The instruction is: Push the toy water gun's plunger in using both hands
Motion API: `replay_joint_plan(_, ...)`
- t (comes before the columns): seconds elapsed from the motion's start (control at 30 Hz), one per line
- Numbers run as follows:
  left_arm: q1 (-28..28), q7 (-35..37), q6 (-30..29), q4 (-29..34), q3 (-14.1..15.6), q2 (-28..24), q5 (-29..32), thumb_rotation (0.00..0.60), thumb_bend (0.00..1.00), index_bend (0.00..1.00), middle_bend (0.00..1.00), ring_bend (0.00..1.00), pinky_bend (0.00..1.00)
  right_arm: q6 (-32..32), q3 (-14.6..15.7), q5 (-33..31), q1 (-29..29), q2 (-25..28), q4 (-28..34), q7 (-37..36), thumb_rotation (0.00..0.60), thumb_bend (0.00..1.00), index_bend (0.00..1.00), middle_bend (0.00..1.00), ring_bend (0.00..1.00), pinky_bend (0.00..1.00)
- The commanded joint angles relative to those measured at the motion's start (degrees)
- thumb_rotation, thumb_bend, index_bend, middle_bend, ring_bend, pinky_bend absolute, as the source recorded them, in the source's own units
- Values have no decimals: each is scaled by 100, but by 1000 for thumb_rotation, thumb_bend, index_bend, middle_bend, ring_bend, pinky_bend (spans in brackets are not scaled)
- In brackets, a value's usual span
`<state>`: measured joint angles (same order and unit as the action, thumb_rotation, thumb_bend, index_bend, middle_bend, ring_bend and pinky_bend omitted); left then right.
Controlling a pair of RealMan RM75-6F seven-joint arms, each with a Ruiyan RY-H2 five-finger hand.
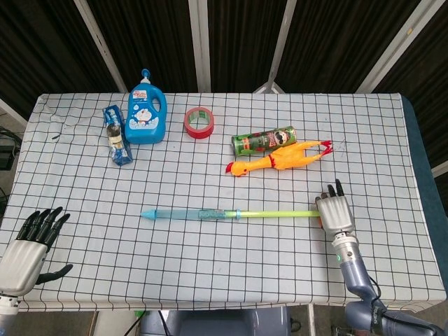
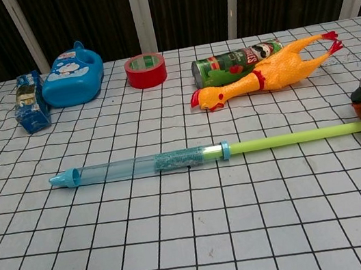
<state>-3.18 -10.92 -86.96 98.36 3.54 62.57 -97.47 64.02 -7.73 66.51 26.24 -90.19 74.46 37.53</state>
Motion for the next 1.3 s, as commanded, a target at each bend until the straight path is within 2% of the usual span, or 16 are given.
replay_joint_plan(0.03,1,2,-5,0,1,-1,-7,600,131,0,0,0,0,20,4,25,6,1,20,-14,600,453,660,465,188,0)
replay_joint_plan(0.23,0,10,-10,-3,5,-1,-22,600,131,0,0,0,0,62,0,79,28,51,158,-54,600,492,719,507,221,0)
replay_joint_plan(0.5,-33,-19,36,38,4,0,-44,600,132,0,0,0,0,141,45,204,14,159,302,-179,600,493,787,566,258,0)
replay_joint_plan(0.77,-206,-175,353,447,-73,-57,115,600,150,32,0,0,0,151,93,232,-6,276,424,-222,600,493,814,585,270,0)
replay_joint_plan(1.0,-760,-751,1189,1082,-425,-68,630,600,153,56,2,0,0,112,151,281,-12,379,518,-317,600,493,816,587,270,0)
replay_joint_plan(1.07,-963,-956,1450,1203,-584,-15,859,600,161,75,28,0,0,91,162,294,-7,406,525,-349,600,493,816,587,270,0)
replay_joint_plan(1.2,-1418,-1557,1957,1295,-950,195,1460,600,231,183,118,0,0,57,174,317,2,443,520,-429,600,493,816,587,270,0)
replay_joint_plan(1.3,-1790,-2066,2281,1213,-1222,437,1967,600,251,196,158,0,0,27,192,340,12,467,501,-478,600,493,816,587,270,0)
